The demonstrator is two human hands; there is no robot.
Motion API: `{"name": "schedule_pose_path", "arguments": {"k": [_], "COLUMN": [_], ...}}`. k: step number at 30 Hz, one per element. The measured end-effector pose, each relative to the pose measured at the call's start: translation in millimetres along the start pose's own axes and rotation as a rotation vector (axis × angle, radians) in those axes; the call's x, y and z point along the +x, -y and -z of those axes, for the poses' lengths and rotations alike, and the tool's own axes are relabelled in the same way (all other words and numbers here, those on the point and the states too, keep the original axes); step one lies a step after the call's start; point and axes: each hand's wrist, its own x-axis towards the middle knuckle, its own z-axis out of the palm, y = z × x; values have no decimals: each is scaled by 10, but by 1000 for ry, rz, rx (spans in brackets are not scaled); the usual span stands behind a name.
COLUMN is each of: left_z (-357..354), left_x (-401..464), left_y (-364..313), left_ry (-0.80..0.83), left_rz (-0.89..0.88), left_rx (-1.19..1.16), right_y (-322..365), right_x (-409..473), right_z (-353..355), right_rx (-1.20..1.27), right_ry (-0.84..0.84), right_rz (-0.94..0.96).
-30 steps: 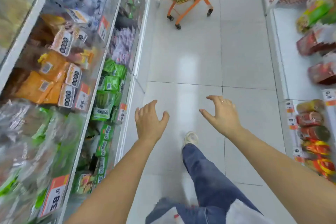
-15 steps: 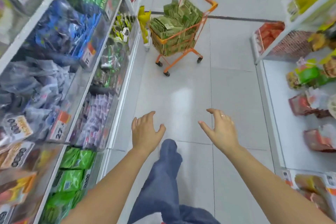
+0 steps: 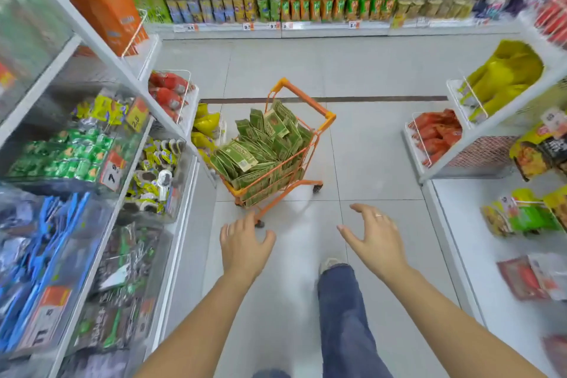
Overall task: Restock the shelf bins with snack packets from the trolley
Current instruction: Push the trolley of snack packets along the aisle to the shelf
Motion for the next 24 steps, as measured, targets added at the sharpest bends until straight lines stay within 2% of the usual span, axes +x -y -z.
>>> {"name": "schedule_pose_path", "arguments": {"k": [9, 16, 19, 24], "left_z": [-356, -528, -570, -588], "left_x": [1751, 2816, 3292, 3911], "left_y": [-781, -606, -505, -573], "left_ry": [-3, -6, 31, 60], "left_rz": [201, 425, 550, 675], "left_rx": [0, -24, -59, -156], "right_y": [-250, 83, 259, 511], "right_x": [2346, 3992, 4633, 5623], "right_z": [411, 122, -36, -284], "right_rx": [-89, -149, -189, -407], "right_ry": [115, 249, 306, 476], "right_rz": [152, 313, 323, 474]}}
